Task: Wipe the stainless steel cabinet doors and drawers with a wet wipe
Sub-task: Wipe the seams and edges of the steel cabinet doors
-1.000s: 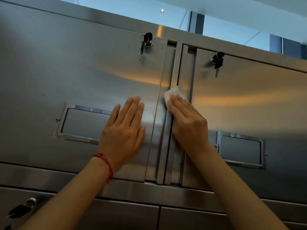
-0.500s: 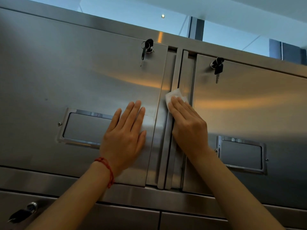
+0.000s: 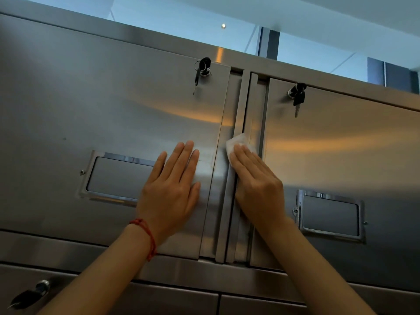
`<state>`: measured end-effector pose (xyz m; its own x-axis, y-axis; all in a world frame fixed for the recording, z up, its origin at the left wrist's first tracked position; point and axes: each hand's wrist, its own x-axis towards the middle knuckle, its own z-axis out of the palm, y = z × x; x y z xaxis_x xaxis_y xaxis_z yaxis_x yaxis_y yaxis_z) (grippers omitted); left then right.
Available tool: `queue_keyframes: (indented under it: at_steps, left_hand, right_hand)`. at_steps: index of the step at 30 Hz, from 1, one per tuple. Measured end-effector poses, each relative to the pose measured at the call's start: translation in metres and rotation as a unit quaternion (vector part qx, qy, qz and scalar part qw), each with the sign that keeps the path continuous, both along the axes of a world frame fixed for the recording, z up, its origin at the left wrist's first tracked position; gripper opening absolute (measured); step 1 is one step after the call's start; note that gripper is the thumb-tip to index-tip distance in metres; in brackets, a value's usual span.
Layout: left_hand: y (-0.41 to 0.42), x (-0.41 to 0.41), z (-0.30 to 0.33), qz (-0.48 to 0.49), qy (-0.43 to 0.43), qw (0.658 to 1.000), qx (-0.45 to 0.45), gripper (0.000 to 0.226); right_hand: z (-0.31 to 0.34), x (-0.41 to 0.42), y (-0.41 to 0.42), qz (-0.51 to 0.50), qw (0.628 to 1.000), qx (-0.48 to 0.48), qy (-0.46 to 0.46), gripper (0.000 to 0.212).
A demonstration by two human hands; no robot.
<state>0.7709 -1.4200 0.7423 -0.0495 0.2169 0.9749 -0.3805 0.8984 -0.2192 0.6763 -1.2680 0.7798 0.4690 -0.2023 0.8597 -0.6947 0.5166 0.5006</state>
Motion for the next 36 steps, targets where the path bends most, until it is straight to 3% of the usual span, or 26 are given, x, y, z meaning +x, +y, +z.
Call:
queue_keyframes:
  at_steps: [20,36]
  left_hand:
    - [0.001,0.0,0.0,-0.003,0.009,1.0,-0.003,0.054]
    - [-0.001,-0.001,-0.001,-0.005,0.007,1.0,-0.002,0.055]
  right_hand:
    - [0.069,0.002,-0.003,-0.004,1.0,-0.019,0.007,0.036]
    - [0.077,0.002,-0.006,-0.01,1.0,-0.025,0.013,0.038]
